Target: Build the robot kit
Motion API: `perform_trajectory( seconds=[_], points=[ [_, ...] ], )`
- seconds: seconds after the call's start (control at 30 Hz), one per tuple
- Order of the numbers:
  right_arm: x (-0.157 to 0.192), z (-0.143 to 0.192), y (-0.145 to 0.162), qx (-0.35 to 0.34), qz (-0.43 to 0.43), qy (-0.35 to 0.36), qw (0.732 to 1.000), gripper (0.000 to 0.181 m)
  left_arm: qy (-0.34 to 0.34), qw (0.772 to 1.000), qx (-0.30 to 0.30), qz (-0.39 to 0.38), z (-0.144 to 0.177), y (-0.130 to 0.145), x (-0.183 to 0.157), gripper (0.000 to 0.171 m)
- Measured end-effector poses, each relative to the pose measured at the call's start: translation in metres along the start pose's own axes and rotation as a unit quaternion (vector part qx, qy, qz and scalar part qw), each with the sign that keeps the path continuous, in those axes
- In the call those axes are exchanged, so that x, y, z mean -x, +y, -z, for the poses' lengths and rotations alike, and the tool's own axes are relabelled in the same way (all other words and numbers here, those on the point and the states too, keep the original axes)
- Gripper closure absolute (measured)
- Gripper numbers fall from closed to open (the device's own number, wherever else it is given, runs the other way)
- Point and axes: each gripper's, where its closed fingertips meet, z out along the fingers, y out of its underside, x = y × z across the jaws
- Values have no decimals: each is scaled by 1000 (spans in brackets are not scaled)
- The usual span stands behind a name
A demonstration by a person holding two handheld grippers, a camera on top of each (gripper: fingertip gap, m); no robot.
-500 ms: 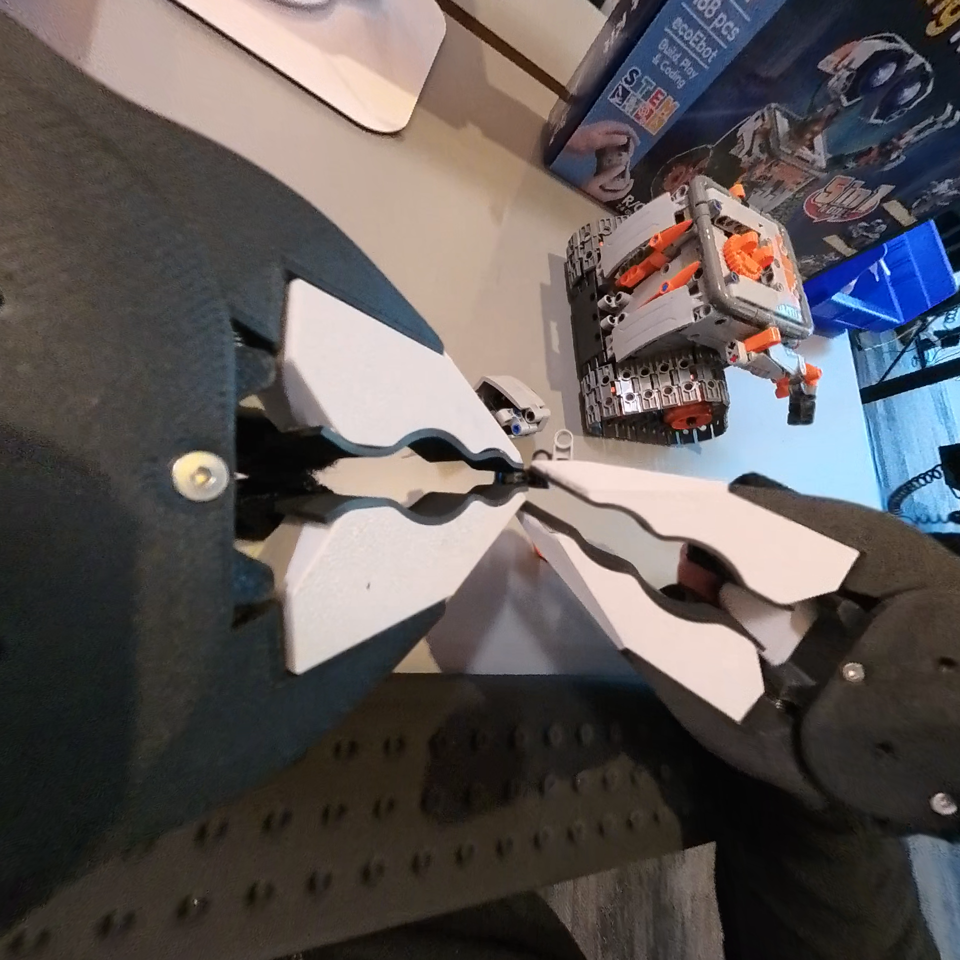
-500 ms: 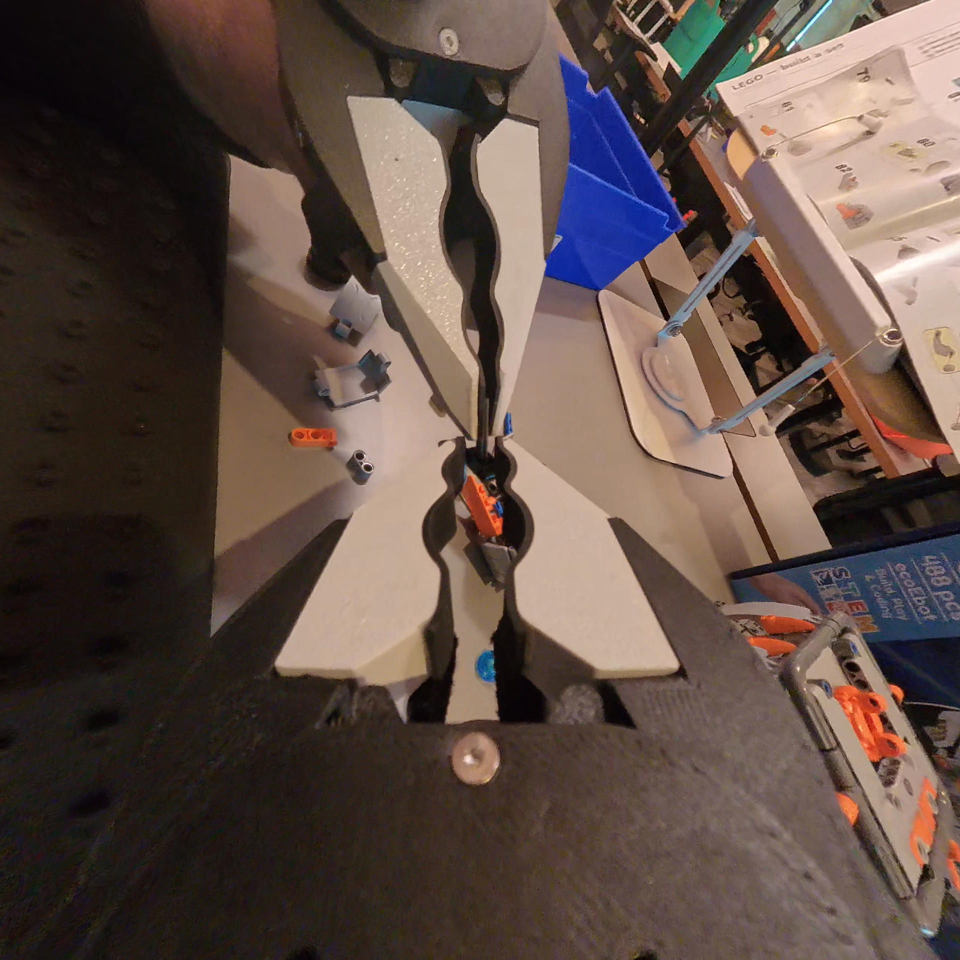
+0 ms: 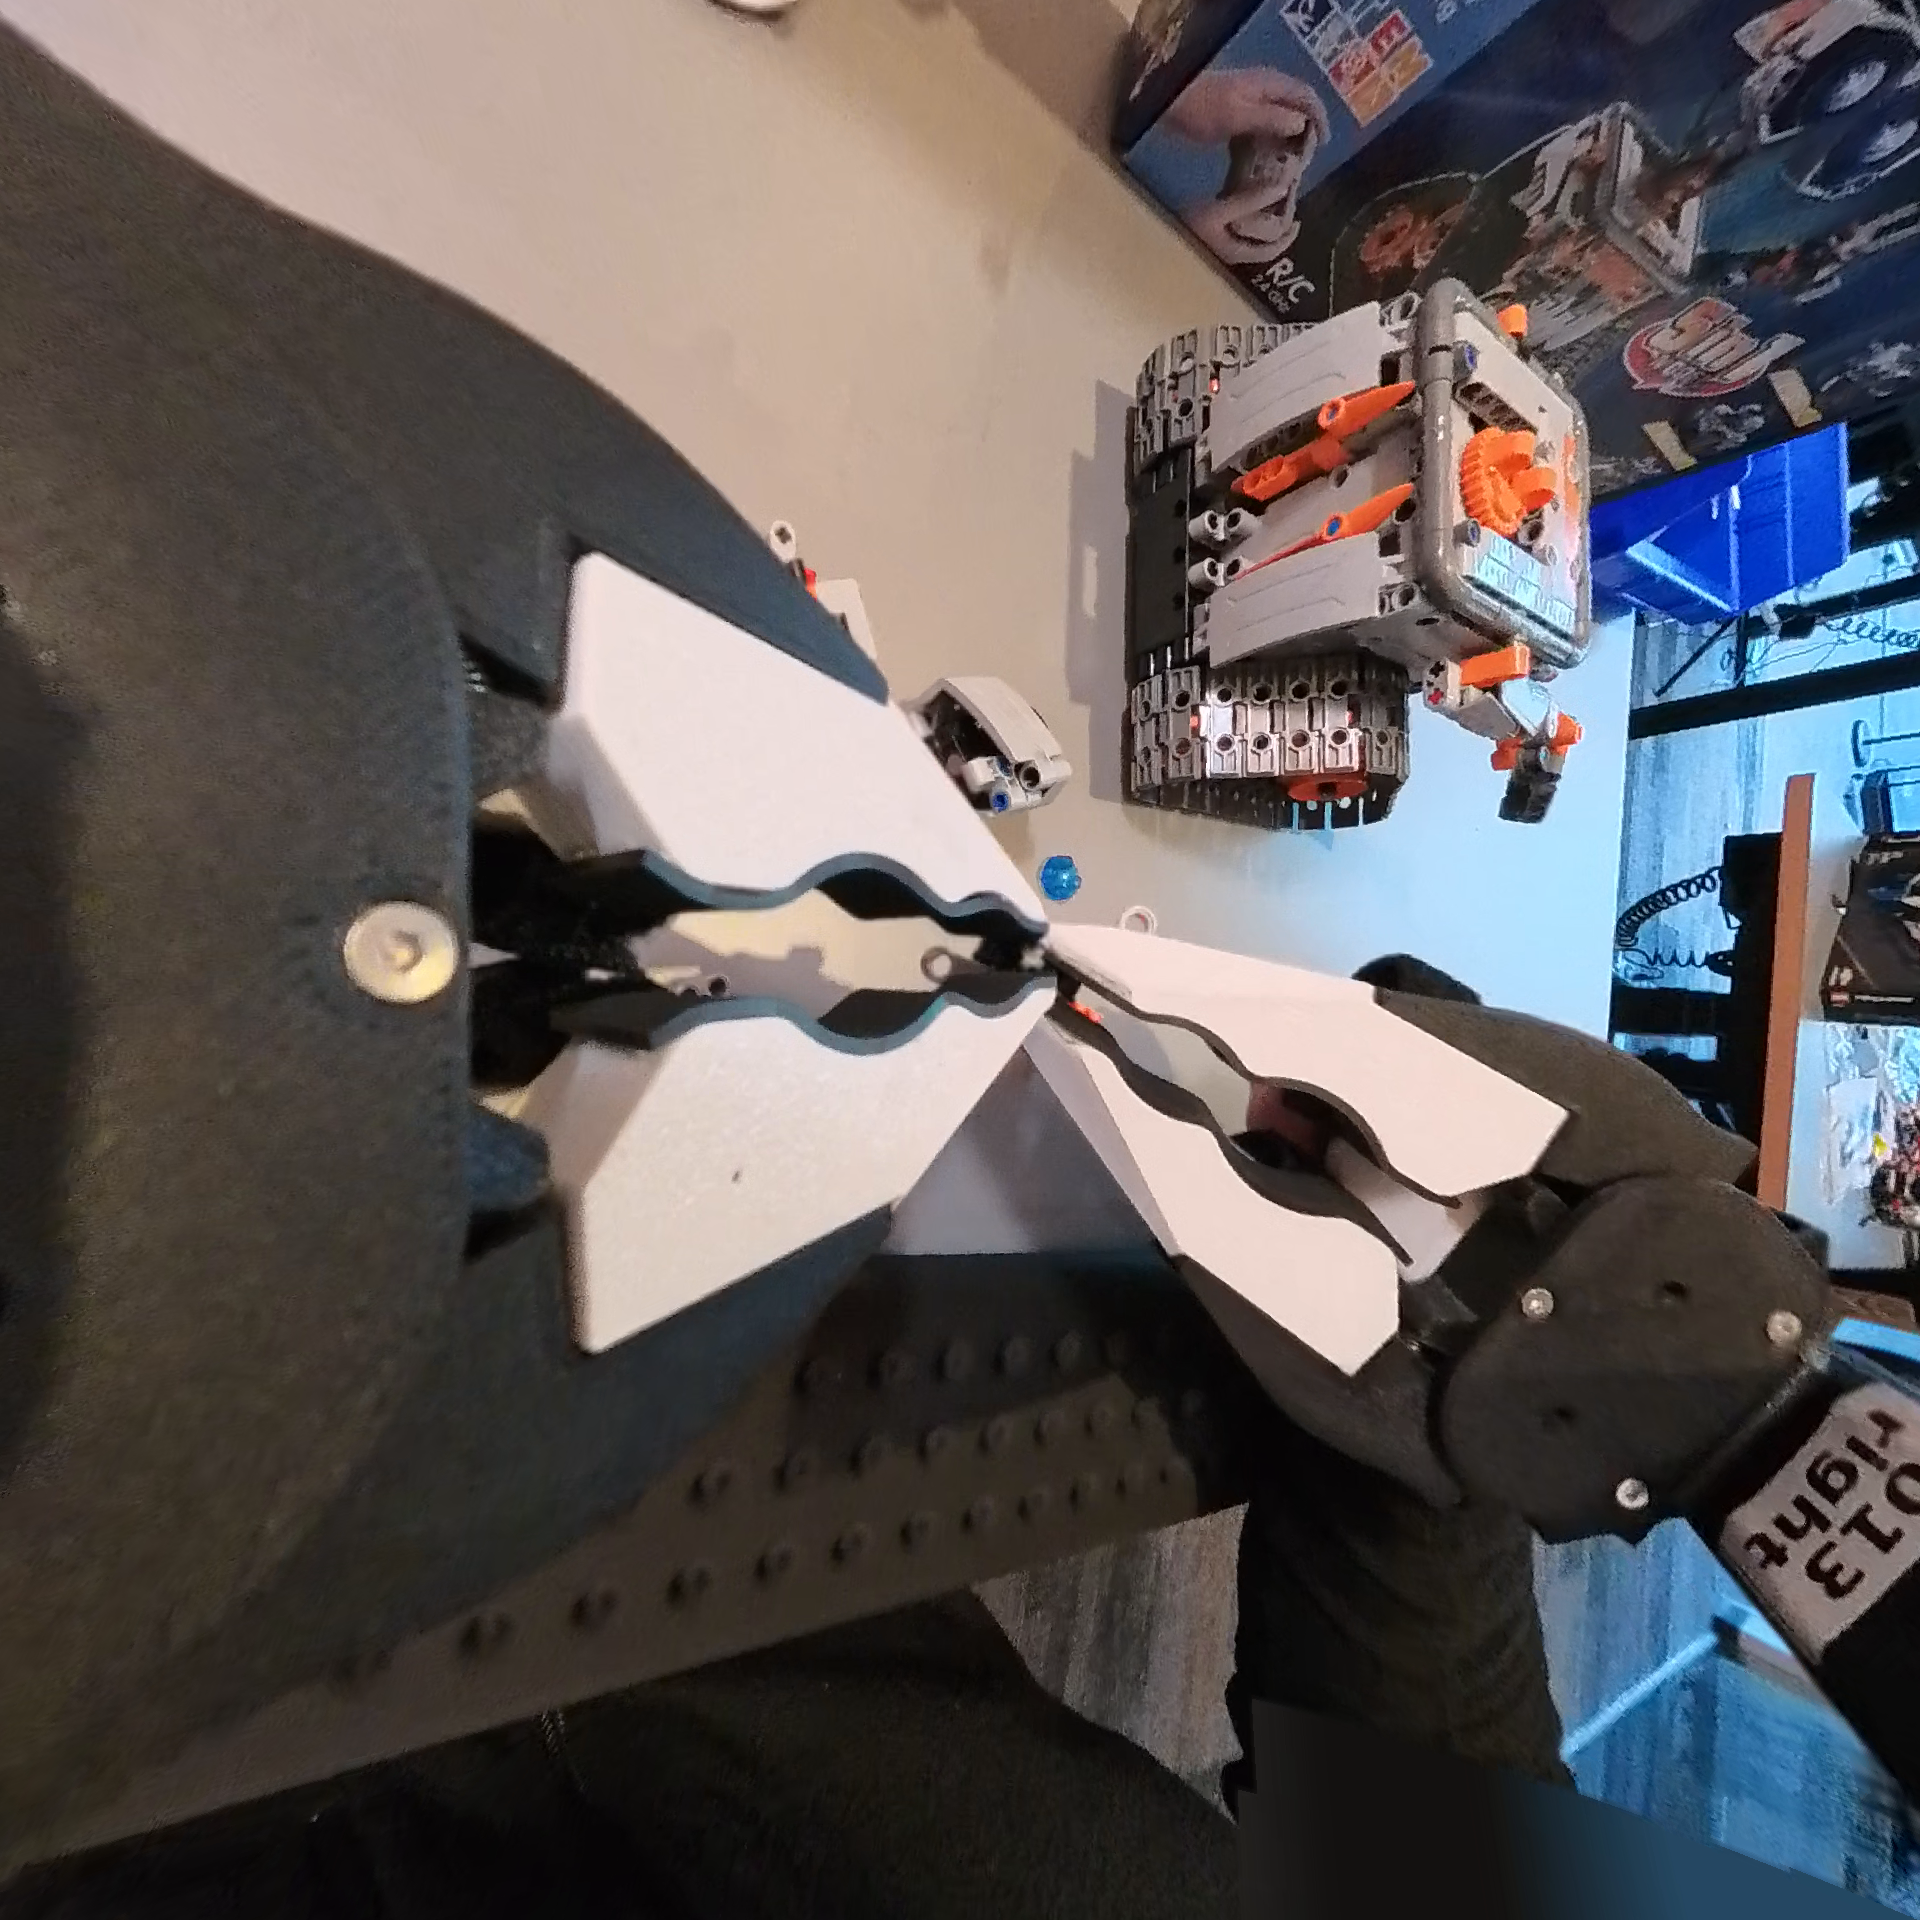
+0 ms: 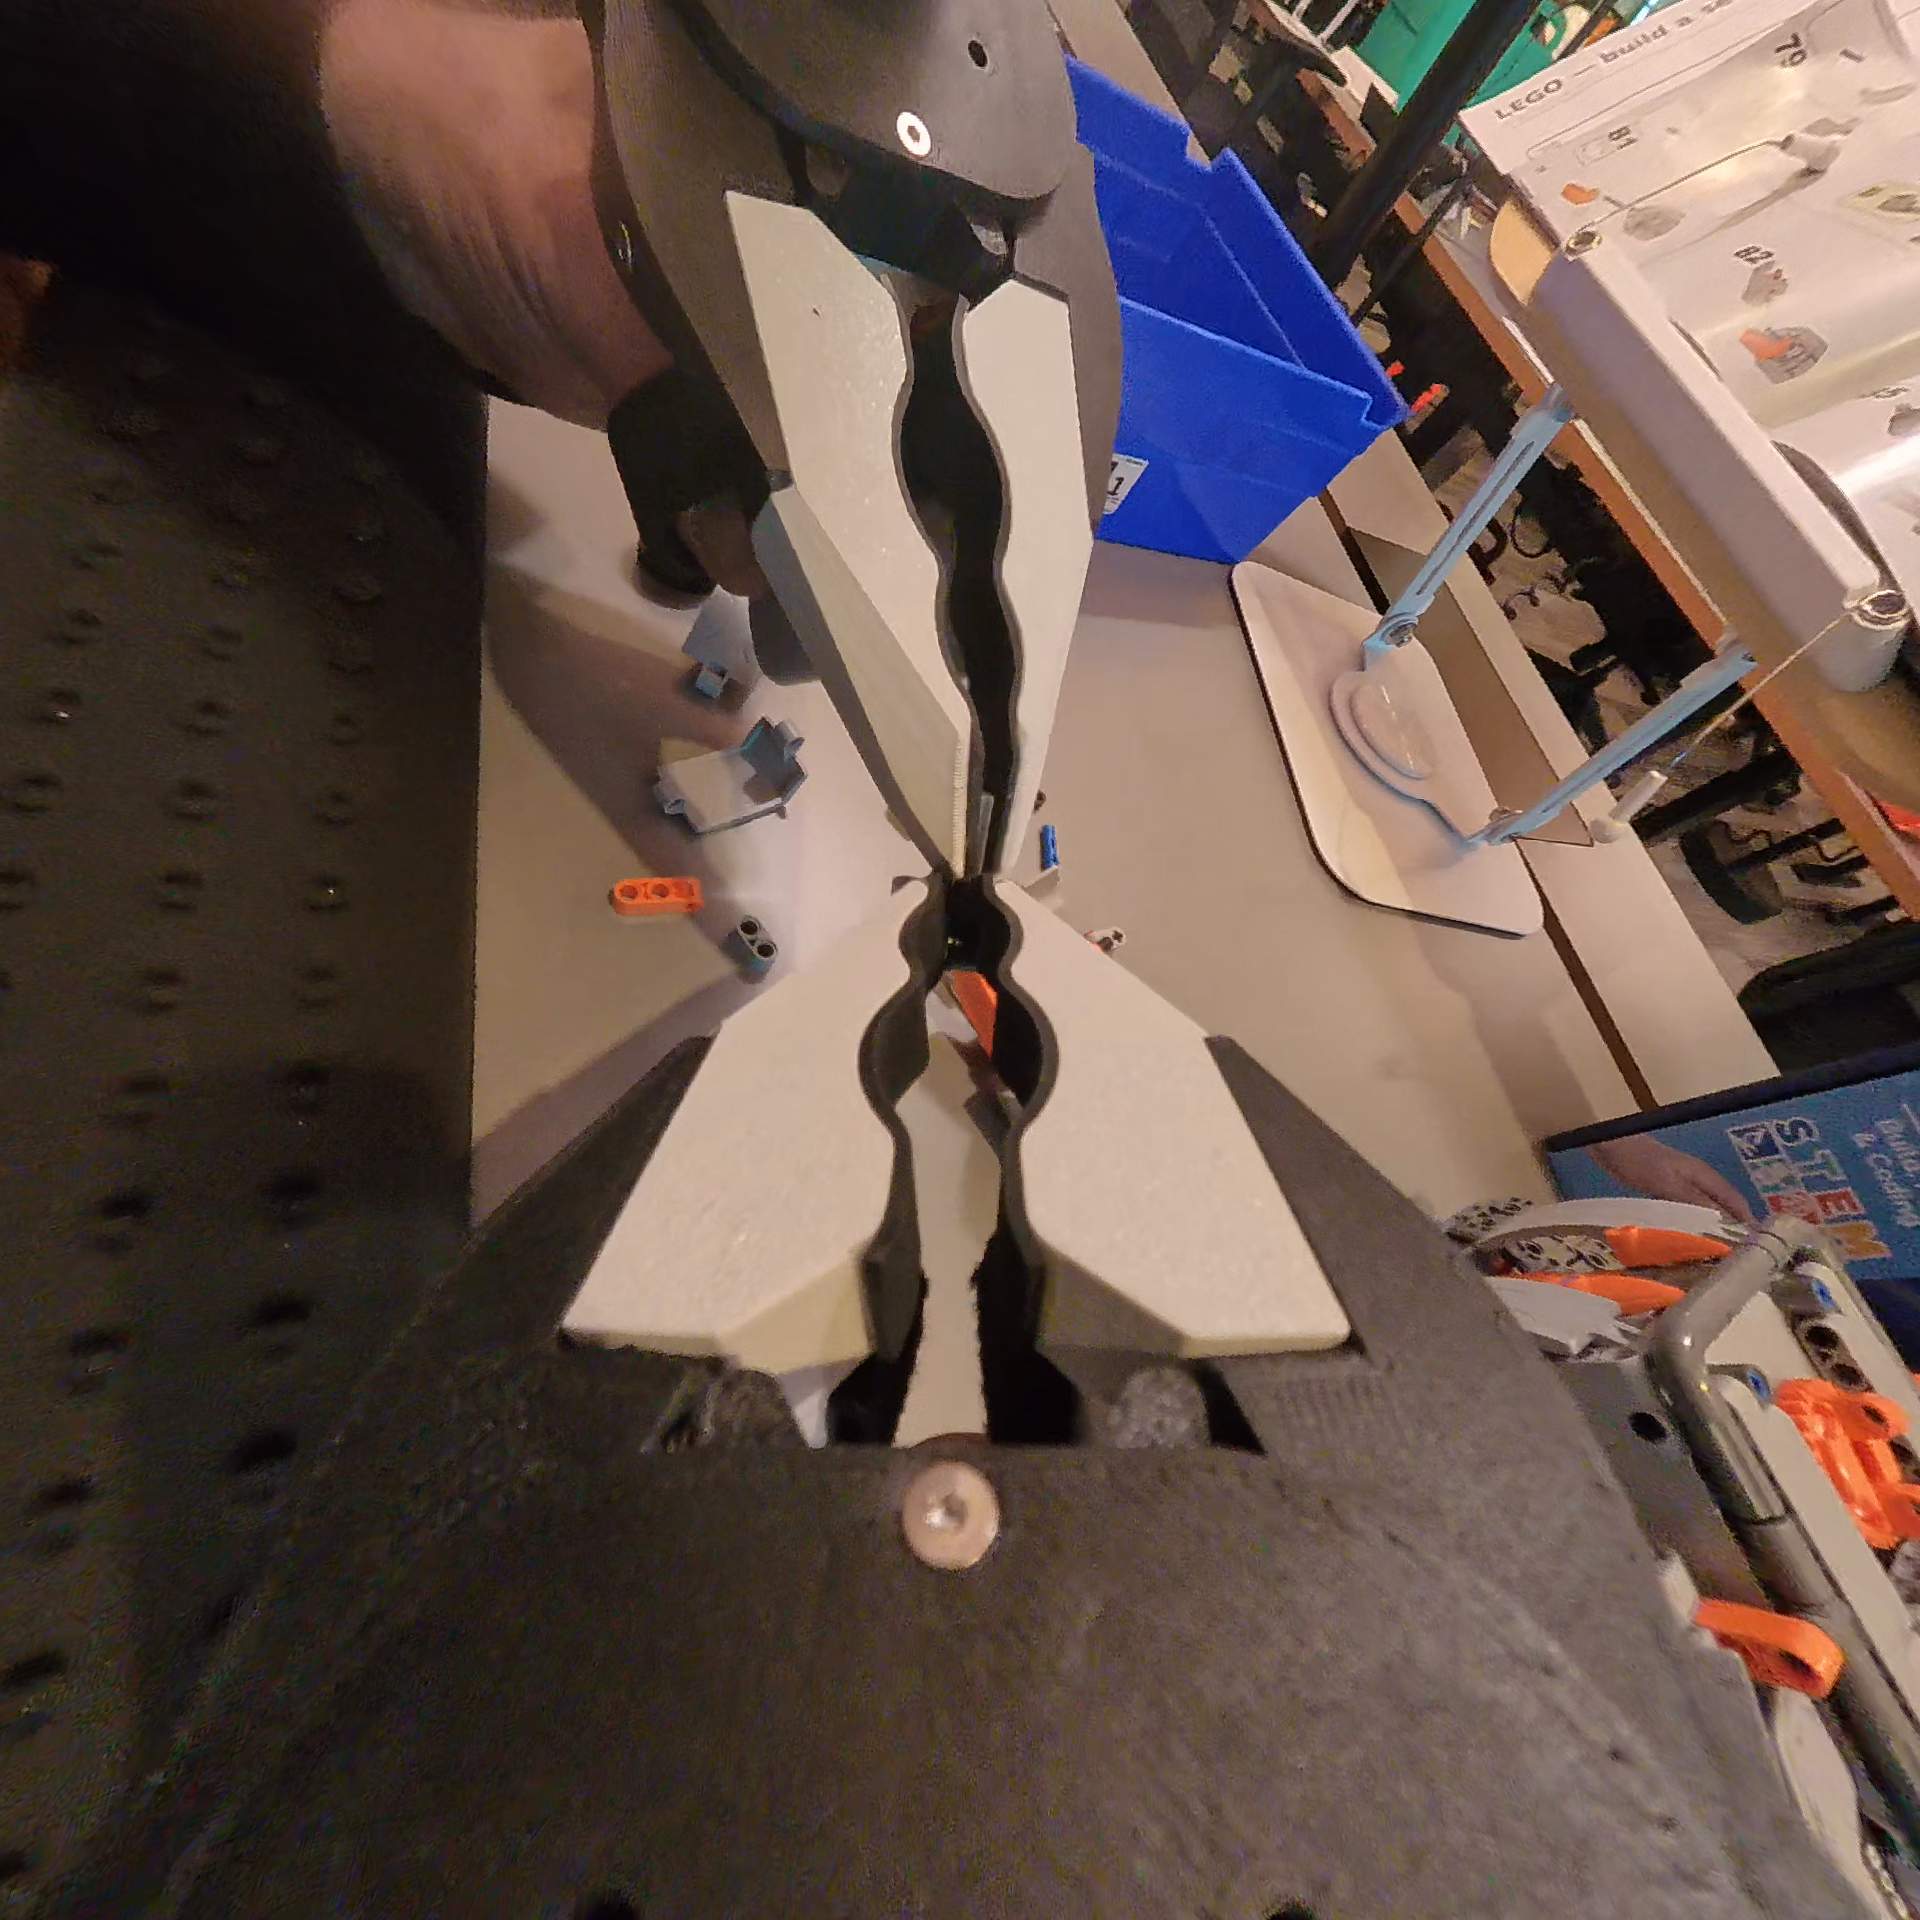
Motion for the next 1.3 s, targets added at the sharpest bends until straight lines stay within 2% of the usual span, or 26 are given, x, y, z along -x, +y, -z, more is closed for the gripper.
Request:
perform_trajectory(
  seconds=[0.1,0.27,0.43,0.53,0.63,0.77,0.97,1.13,1.2,1.3],
  points=[
    [3,1,-6,-17,-10,-11,1000,179,-16,1000,5,-18,6,-3,3,154],
    [5,4,-12,-32,-25,-19,999,180,13,1000,-15,-1,9,-7,-9,170],
    [2,5,-12,-23,12,13,1000,180,48,997,-40,47,10,-10,-11,166],
    [0,5,-10,-5,52,41,998,181,49,997,-40,43,11,-10,-12,163],
    [-2,4,-4,14,69,56,996,181,17,999,-25,14,14,-8,-7,162],
    [-11,8,-3,6,49,61,997,181,-43,999,-7,-33,32,-11,5,160],
    [-29,19,-1,-8,15,81,997,180,-178,980,-1,-87,105,-31,36,160],
    [-35,22,1,-12,-2,84,996,181,-256,960,45,-107,158,-26,54,160],
    [-34,18,2,-7,-1,80,997,180,-248,962,56,-99,161,-22,53,161],
    [-26,9,5,5,4,63,998,181,-216,967,106,-81,133,2,53,161]
  ],
)
